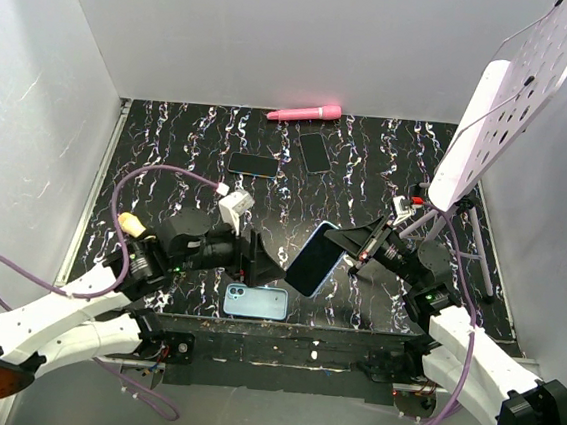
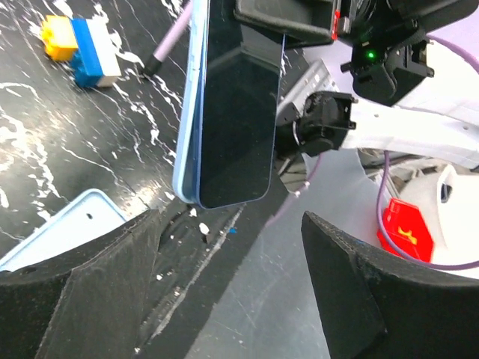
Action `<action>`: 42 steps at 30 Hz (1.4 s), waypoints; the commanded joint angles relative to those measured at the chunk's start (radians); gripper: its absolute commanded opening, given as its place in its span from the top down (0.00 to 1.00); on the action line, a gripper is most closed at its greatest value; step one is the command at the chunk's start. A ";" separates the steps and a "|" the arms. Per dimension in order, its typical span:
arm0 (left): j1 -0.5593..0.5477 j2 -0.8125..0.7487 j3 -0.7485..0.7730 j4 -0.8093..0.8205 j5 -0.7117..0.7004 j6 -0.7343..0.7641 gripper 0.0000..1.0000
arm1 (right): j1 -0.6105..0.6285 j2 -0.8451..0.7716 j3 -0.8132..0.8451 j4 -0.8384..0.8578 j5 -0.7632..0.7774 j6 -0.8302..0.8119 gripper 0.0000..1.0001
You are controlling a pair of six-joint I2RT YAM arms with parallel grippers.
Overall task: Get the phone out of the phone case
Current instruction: Remove the phone case from the phone.
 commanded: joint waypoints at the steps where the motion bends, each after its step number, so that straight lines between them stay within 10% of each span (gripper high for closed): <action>1: 0.004 0.016 -0.007 0.083 0.151 -0.084 0.24 | -0.009 -0.028 0.043 0.103 -0.010 0.021 0.99; 10: 0.021 0.094 -0.067 0.195 0.274 -0.145 0.39 | -0.012 -0.025 0.052 0.121 -0.028 0.035 0.99; 42: 0.026 0.171 -0.044 0.167 0.262 -0.124 0.41 | -0.013 0.009 0.044 0.215 -0.068 0.090 0.99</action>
